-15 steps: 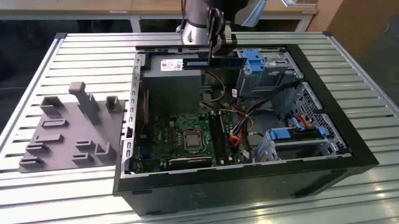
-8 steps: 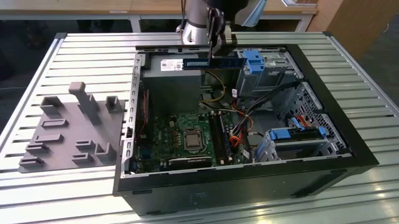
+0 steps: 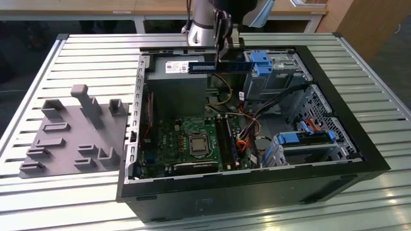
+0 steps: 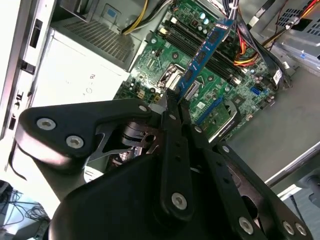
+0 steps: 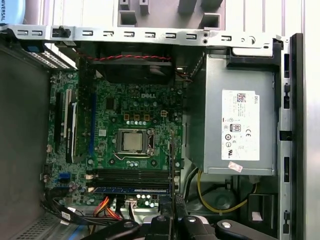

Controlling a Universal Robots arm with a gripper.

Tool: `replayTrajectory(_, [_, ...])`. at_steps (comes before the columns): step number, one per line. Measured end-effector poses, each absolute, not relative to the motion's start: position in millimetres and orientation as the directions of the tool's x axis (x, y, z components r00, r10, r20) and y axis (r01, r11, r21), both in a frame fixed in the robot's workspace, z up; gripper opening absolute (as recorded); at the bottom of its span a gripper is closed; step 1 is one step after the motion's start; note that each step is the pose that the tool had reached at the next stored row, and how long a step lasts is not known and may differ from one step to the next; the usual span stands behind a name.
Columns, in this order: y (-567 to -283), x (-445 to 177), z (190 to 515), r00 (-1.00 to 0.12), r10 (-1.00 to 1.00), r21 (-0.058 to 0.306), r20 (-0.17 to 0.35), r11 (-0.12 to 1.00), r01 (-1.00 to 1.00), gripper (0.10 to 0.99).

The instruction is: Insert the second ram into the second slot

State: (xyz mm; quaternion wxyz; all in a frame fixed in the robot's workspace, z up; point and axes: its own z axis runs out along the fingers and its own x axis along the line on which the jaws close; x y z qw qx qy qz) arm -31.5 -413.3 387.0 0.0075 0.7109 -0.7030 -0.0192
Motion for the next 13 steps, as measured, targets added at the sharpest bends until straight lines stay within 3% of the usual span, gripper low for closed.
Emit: replayTrajectory(13, [-428, -31, 387, -0.003, -1.0, 0.038, -0.018, 0.002, -0.999, 0.137])
